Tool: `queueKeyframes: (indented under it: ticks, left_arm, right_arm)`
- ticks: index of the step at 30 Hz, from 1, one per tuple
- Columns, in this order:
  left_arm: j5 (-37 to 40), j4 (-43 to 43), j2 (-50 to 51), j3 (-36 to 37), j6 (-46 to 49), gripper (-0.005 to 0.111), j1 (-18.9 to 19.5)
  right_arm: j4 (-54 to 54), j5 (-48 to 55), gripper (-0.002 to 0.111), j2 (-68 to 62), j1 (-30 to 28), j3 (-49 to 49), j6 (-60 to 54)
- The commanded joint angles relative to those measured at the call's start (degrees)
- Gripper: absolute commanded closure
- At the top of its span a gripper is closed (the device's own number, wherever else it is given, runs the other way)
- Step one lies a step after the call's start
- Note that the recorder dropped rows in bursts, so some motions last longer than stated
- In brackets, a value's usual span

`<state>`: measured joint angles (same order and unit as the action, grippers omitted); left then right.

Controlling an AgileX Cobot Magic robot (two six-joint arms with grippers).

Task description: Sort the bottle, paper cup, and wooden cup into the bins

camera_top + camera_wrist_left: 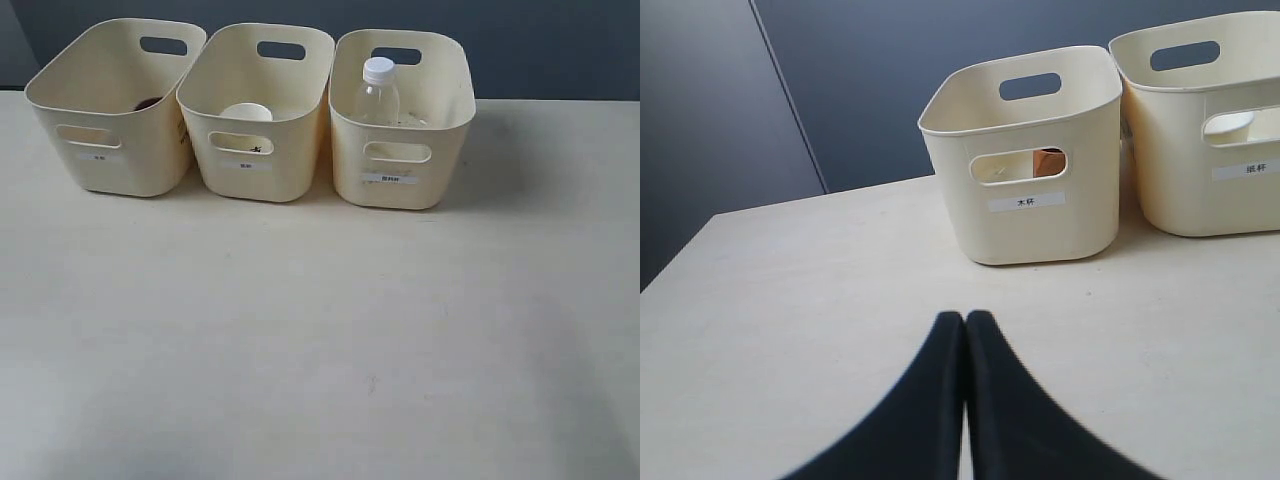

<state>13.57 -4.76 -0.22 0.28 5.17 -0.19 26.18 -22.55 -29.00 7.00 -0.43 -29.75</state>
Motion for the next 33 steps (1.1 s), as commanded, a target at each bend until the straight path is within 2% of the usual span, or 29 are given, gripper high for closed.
queueKeyframes:
  ticks: [1,6,9,11,16,21,31,33]
  left_arm:
    - [-0.3,0.1,0.2,-0.3,-0.1,0.107,0.0]
    - [-0.3,0.1,0.2,-0.3,-0.1,0.107,0.0]
    - [-0.3,0.1,0.2,-0.3,-0.1,0.107,0.0]
    - [-0.3,0.1,0.2,-0.3,-0.1,0.107,0.0]
    - [-0.3,0.1,0.2,-0.3,-0.1,0.107,0.0]
    - [-0.3,0.1,0.2,-0.3,-0.1,0.107,0.0]
    - [-0.3,0.1,0.2,-0.3,-0.1,0.107,0.0]
    - [-0.3,0.1,0.2,-0.3,-0.1,0.107,0.0]
  right_arm:
    - [-3.8,9.7,0.109,8.0,-5.4,0.4,-0.1]
    - [-3.8,22.6,0.109,21.3,-10.3,0.4,-0.1]
    - [-3.6,27.9,0.109,28.7,-10.5,0.4,0.0]
    - [-1.6,29.9,0.109,29.0,-10.5,0.4,0.0]
    - [5.3,32.1,0.109,29.0,-10.5,0.4,0.0]
    - [6.7,32.7,0.109,29.0,-10.5,0.4,-0.3]
    - [4.0,32.3,0.109,29.0,-10.5,0.4,-0.3]
    - [-5.3,32.7,0.109,29.0,-10.5,0.4,9.1]
